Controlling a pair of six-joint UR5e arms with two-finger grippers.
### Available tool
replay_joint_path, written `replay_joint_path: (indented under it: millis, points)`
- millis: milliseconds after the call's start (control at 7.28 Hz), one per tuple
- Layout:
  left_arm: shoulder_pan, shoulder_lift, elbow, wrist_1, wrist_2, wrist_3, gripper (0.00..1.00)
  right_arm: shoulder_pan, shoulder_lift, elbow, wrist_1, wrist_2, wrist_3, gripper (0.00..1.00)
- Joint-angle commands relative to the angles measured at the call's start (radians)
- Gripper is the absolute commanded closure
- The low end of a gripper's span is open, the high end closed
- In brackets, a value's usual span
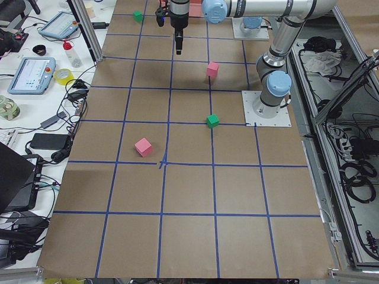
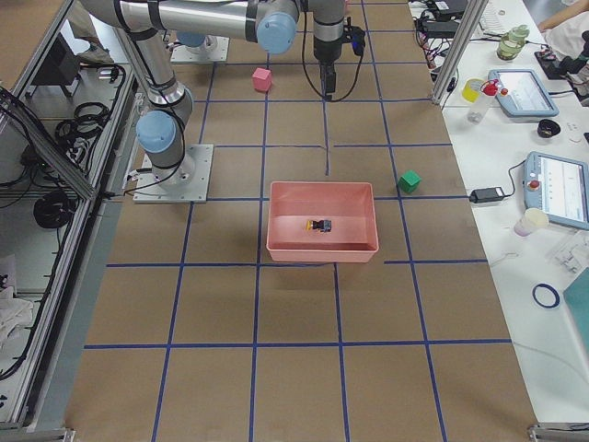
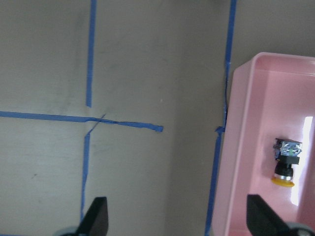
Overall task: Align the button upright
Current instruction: 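Move the right gripper over the pink tray above the push-button switch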
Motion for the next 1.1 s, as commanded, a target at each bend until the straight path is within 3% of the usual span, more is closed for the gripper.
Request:
replay_joint_path:
  millis: [0,275,962]
  points:
    - [0.0,0.001,-0.003,0.0,-0.001,0.0,0.0,-0.186,0.104,0.122,-0.277,0.011,-0.181,0.0]
    - [0.005,-0.001,-0.005,-0.001,0.002,0.002,0.0,-0.243,0.177,0.223,-0.486,0.008,-0.221,0.04]
    - [0.002,0.005,-0.017,0.0,-0.002,0.0,0.0,-0.262,0.256,0.228,-0.559,-0.003,-0.252,0.05]
